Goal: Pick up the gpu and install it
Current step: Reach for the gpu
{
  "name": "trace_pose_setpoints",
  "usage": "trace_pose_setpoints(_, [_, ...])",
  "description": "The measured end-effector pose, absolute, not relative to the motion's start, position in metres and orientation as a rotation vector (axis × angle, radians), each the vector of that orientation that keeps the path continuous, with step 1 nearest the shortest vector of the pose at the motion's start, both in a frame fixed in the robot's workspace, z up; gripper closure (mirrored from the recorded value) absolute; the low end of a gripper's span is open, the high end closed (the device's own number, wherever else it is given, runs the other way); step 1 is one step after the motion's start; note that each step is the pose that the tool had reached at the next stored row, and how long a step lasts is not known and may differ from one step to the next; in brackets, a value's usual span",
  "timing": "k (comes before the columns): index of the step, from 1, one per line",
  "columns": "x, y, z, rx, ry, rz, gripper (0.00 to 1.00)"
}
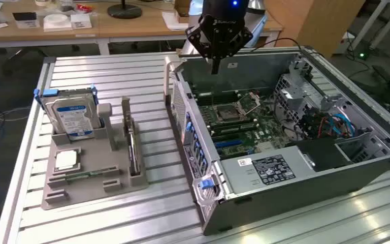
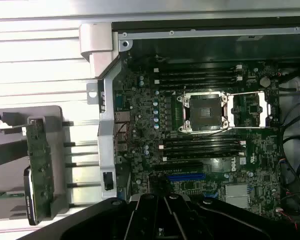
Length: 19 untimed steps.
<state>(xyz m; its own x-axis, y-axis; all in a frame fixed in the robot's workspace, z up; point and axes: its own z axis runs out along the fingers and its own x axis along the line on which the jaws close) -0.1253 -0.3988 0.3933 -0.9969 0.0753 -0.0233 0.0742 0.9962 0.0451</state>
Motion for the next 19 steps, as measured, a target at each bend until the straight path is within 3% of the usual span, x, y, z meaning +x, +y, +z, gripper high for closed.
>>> trace_pose_setpoints(19, [-0.154,-0.399,0.393,0.116,3.114,0.069,0.89])
